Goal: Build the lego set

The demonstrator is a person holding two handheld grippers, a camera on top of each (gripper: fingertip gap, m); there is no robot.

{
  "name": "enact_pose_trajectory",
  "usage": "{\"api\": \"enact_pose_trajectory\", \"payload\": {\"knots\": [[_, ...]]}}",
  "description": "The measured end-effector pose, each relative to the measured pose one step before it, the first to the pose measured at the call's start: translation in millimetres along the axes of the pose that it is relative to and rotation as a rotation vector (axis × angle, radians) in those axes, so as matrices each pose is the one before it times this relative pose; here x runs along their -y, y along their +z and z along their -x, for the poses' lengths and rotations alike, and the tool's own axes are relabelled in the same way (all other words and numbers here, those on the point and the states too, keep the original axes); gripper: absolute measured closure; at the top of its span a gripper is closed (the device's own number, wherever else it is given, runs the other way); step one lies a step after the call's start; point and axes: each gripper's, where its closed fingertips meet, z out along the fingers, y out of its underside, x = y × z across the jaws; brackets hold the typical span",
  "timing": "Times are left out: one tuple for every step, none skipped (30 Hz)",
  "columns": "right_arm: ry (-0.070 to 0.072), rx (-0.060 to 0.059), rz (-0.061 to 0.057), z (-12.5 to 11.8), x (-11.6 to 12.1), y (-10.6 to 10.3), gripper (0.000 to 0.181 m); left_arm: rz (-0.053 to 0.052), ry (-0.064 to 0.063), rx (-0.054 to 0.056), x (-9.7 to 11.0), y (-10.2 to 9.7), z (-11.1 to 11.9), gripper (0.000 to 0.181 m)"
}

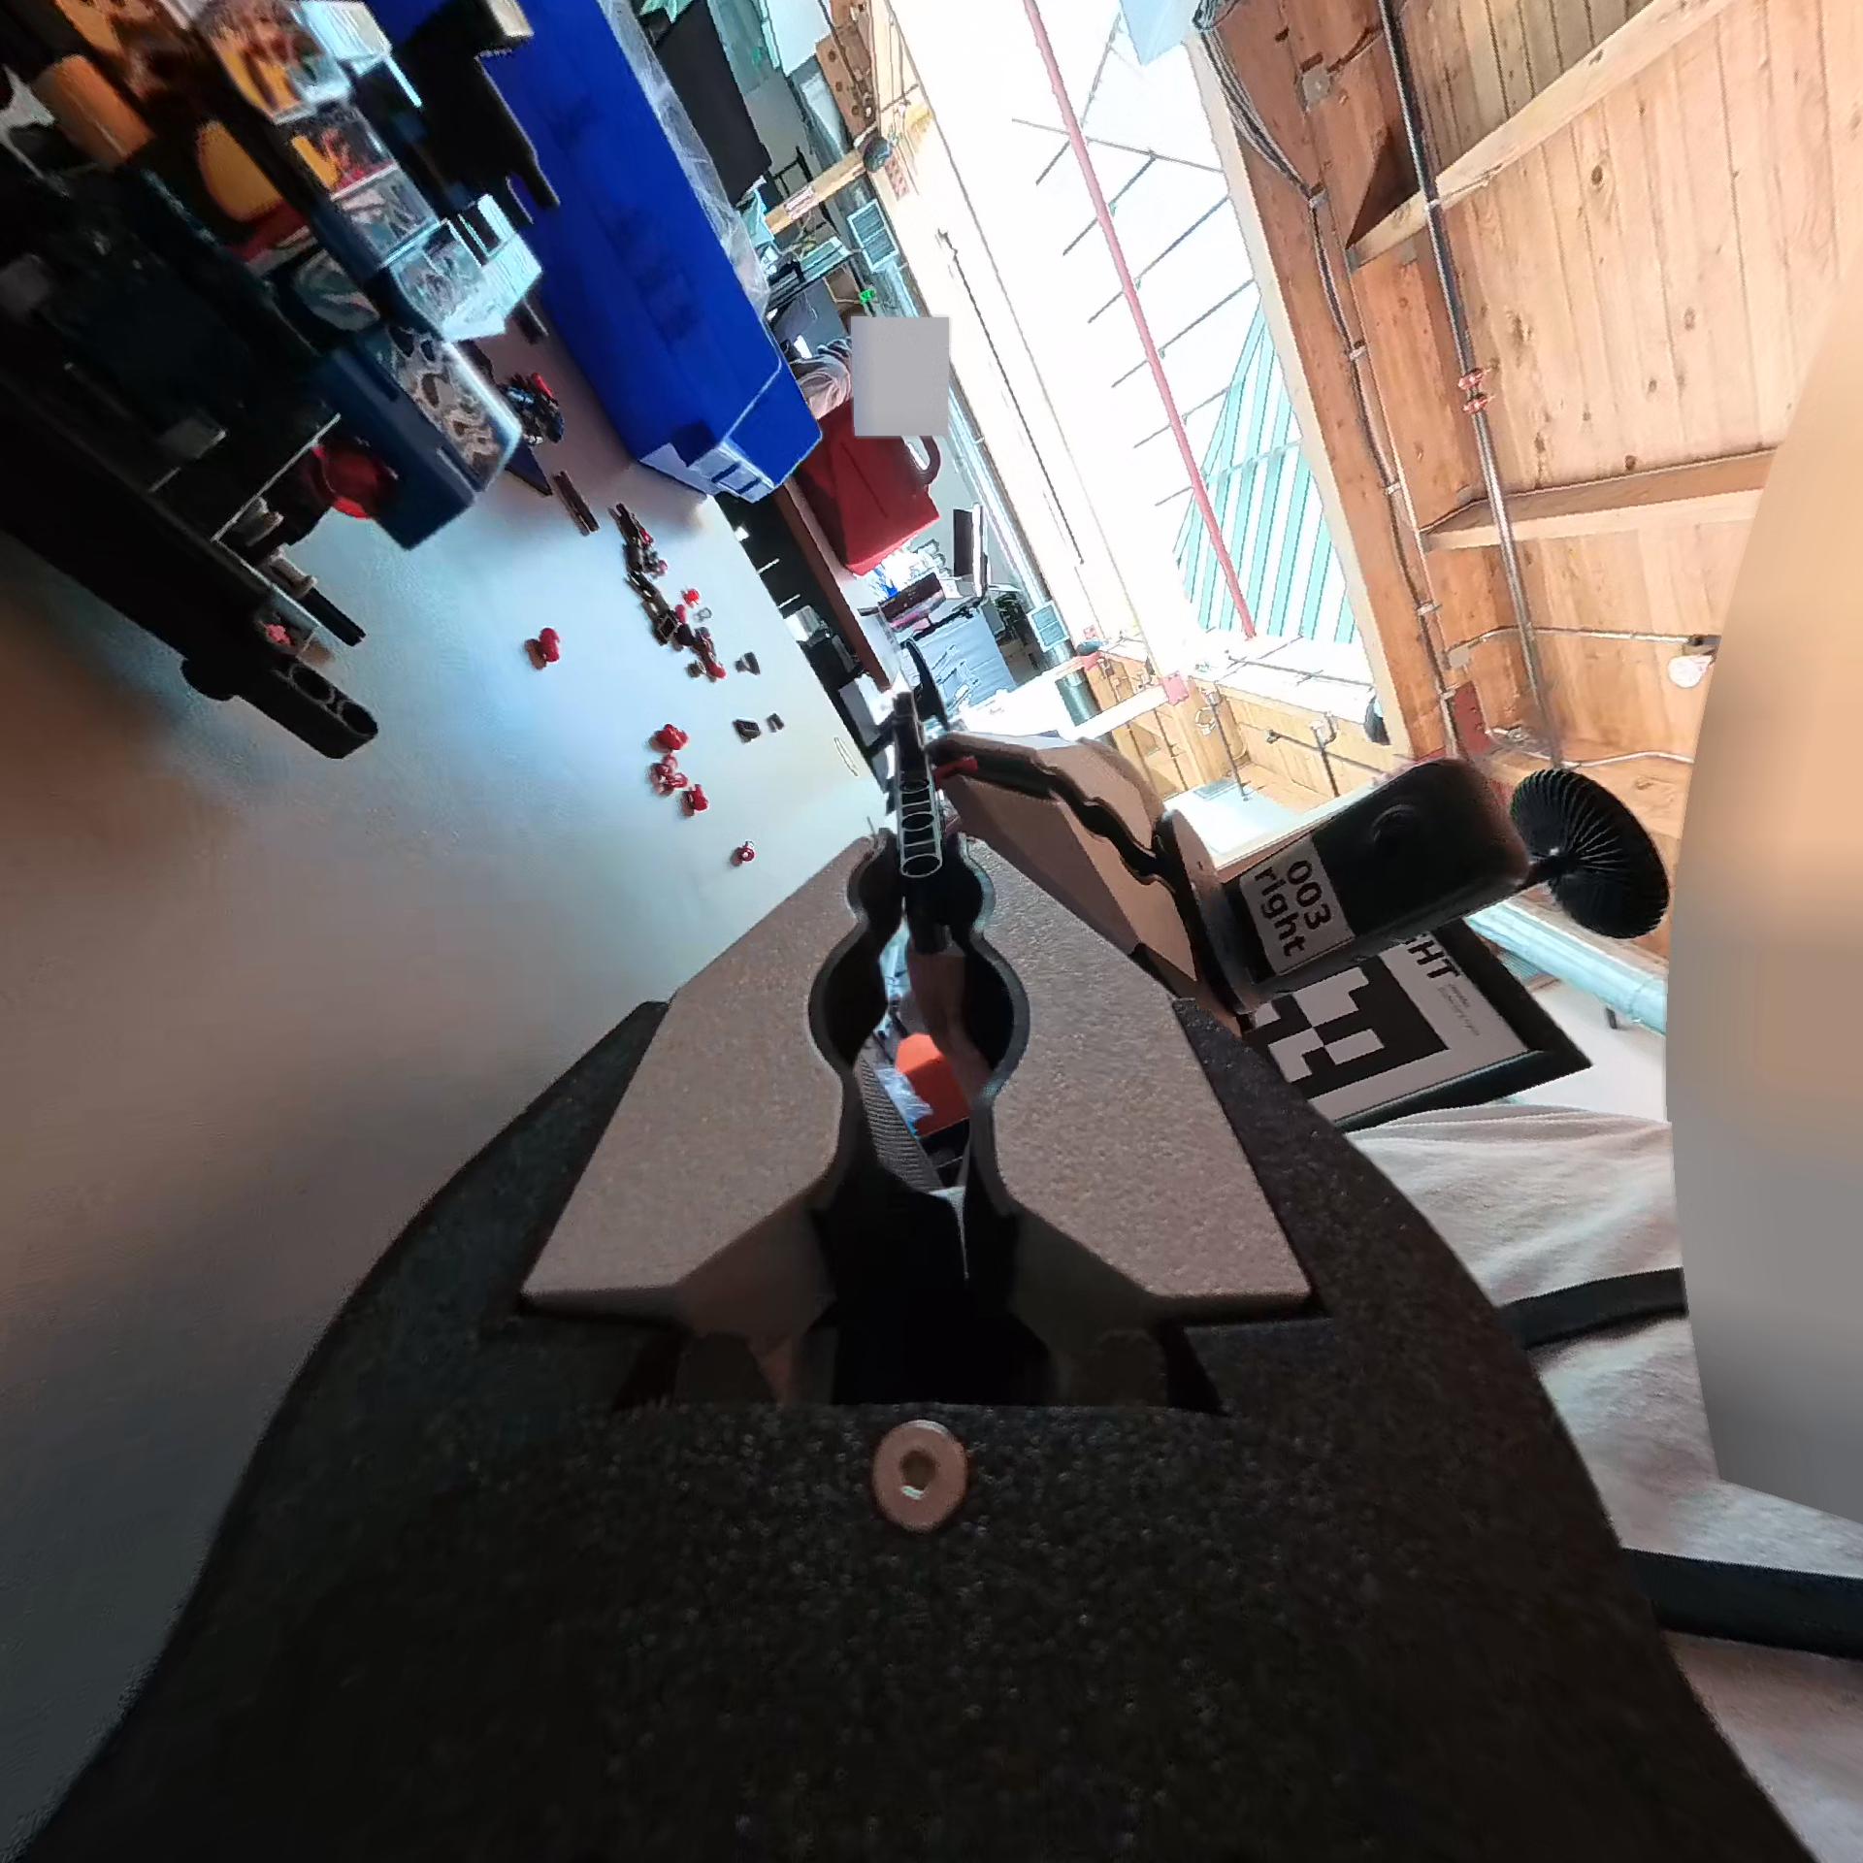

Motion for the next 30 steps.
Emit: {"api": "enact_pose_trajectory", "payload": {"knots": [[0.0084,0.0037,-0.0015,0.19,0.35,-0.21,0.176,-0.0006,-0.0098,-0.0056,0.03,-0.07,-0.15,0.175],[0.0076,0.0045,-0.0012,0.15,0.3,-0.21,0.176,0.0002,-0.0017,-0.0011,0.01,-0.03,-0.03,0.175],[0.0035,0.0033,0.0015,0.18,0.04,0.01,0.176,0.0003,-0.0013,-0.0001,-0.03,0.04,0.02,0.175],[0.0015,0.0013,0.0016,0.02,0.03,0.18,0.175,0.0001,-0.0058,-0.0025,0.17,-0.13,0.0,0.175],[0.0007,0.0013,0.0015,0.19,0.0,0.26,0.174,-0.001,-0.0103,-0.0033,0.24,-0.19,0.19,0.175],[0.0001,0.0016,0.0017,0.33,-0.05,0.44,0.173,-0.0012,-0.0127,-0.0031,0.24,-0.28,0.34,0.175],[0.0001,0.0006,0.0017,0.22,-0.37,0.43,0.173,-0.0004,-0.0116,-0.0031,-0.13,-0.21,0.31,0.175],[-0.0007,0.001,0.0,0.26,-0.3,0.62,0.173,-0.0007,-0.0083,-0.0024,0.0,-0.14,0.13,0.175],[-0.0007,-0.0005,-0.0013,-0.23,-0.05,0.41,0.173,-0.001,-0.0055,-0.0017,0.12,-0.15,0.11,0.175],[-0.0002,-0.0008,-0.0023,-0.3,0.21,0.23,0.174,-0.0005,-0.0023,-0.0012,0.13,-0.13,-0.11,0.175],[0.0015,0.0015,-0.0008,-0.06,0.1,0.23,0.174,-0.0013,-0.0012,0.0005,0.35,-0.13,0.14,0.175],[0.0006,0.0028,0.0009,0.16,0.03,0.25,0.174,-0.001,-0.0012,0.0004,0.2,-0.09,0.2,0.175],[-0.0007,0.0002,0.0008,-0.1,0.16,0.19,0.174,0.0002,-0.0018,-0.0013,0.08,0.04,-0.03,0.175],[-0.0021,0.0004,-0.0006,0.18,0.33,0.01,0.174,-0.0006,-0.0035,-0.0021,0.25,-0.07,-0.04,0.175],[-0.0026,0.0007,-0.0008,0.3,0.28,0.04,0.174,-0.0008,-0.0031,-0.0018,0.36,-0.12,0.06,0.175],[-0.0022,0.0016,-0.0007,0.49,0.34,0.22,0.173,0.0006,-0.0015,-0.001,0.03,0.01,0.02,0.175],[0.0003,0.005,-0.0011,0.86,0.39,0.4,0.173,0.0014,0.0004,-0.0005,-0.11,0.13,-0.08,0.175],[0.0028,0.0041,-0.0012,0.62,0.24,0.4,0.173,0.0011,0.0019,0.0,-0.25,0.17,-0.2,0.175],[0.0036,0.0043,-0.0024,0.34,0.26,0.59,0.173,0.0018,0.0012,0.0002,-0.32,0.18,-0.09,0.176],[0.0043,0.0045,-0.0014,0.4,0.12,0.52,0.173,0.0001,-0.0002,0.0008,-0.01,0.0,0.1,0.175],[0.0029,0.0037,-0.0001,0.39,-0.03,0.39,0.173,-0.0009,-0.0011,-0.0002,0.23,-0.09,0.03,0.175],[-0.0002,0.0005,0.0019,-0.06,-0.23,0.4,0.172,-0.0002,-0.0017,0.0003,0.05,-0.16,0.24,0.175],[-0.0045,-0.0028,0.0027,-0.52,-0.42,0.23,0.172,-0.0002,-0.0015,0.0008,0.09,-0.15,0.23,0.175],[-0.0037,-0.0016,0.0018,-0.26,-0.16,0.03,0.173,0.0003,0.0001,0.0002,0.06,0.06,-0.03,0.175],[-0.0002,0.0014,-0.0004,0.05,0.11,-0.08,0.173,0.0001,-0.0002,0.0001,-0.01,-0.01,0.0,0.175],[0.0009,0.0,0.0006,-0.25,-0.02,-0.01,0.173,-0.0002,-0.0014,0.0,0.08,-0.01,0.14,0.175],[-0.0015,-0.0037,0.0001,-0.73,-0.05,-0.08,0.172,0.001,-0.0028,-0.0006,0.0,0.04,0.12,0.175],[-0.0017,-0.0015,0.0011,-0.5,-0.37,0.02,0.172,0.0012,-0.0032,-0.0011,-0.07,0.01,0.11,0.176],[-0.0011,-0.0007,0.0008,-0.34,-0.33,0.04,0.173,-0.0005,-0.0017,0.001,0.21,-0.2,0.27,0.176],[-0.0027,-0.0053,0.0015,-1.23,-0.37,-0.11,0.172,-0.0008,0.0,0.001,0.18,-0.01,0.16,0.176]]}}
